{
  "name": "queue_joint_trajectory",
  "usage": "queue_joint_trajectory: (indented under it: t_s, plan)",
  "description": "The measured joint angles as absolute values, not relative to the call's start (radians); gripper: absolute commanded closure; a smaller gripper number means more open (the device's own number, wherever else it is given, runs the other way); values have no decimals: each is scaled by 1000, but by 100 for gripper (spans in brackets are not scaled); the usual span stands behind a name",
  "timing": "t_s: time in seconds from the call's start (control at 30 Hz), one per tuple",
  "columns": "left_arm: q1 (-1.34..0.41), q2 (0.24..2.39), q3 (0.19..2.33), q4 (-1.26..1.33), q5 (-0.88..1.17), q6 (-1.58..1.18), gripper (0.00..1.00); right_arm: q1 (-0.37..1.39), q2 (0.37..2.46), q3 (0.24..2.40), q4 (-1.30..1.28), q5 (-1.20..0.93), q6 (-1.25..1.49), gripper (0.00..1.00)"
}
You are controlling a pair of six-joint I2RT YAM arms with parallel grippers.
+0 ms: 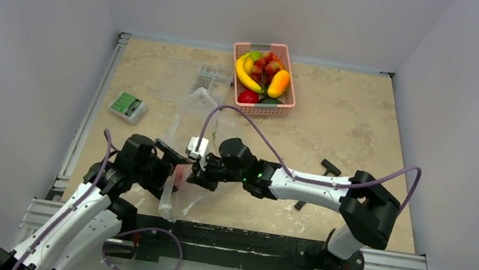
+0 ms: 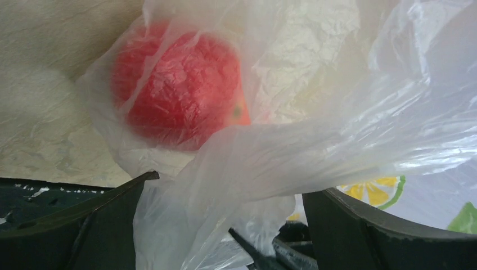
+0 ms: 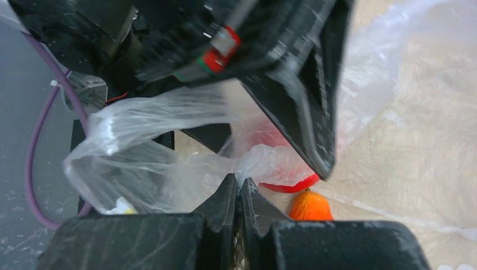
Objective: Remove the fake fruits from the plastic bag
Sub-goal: Adjust the plastic bag at the center of the board.
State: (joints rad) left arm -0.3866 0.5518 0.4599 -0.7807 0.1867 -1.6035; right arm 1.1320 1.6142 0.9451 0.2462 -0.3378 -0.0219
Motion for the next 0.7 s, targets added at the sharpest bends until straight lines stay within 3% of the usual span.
queue_joint_trajectory:
  t_s: [0.07,0.17,0.3,0.4,0.7]
  plan:
    - [-387,603,476,-751,196,-1579,28,1140,1614,957,238,-339,-36,93]
    - [-387,625,482,-716,200,-1543,47,1159,1614,968,233,-334,-53,85]
    - [-387,568,460,-678,194,-1515,79,1168,1612,968,229,-332,-49,62]
    - [-387,504,413,-642,189,-1503,97,1171,1581,952,231,-327,-10,54]
    - [-386,452,372,-681,164,-1456,100,1168,1452,944,224,-281,107,35]
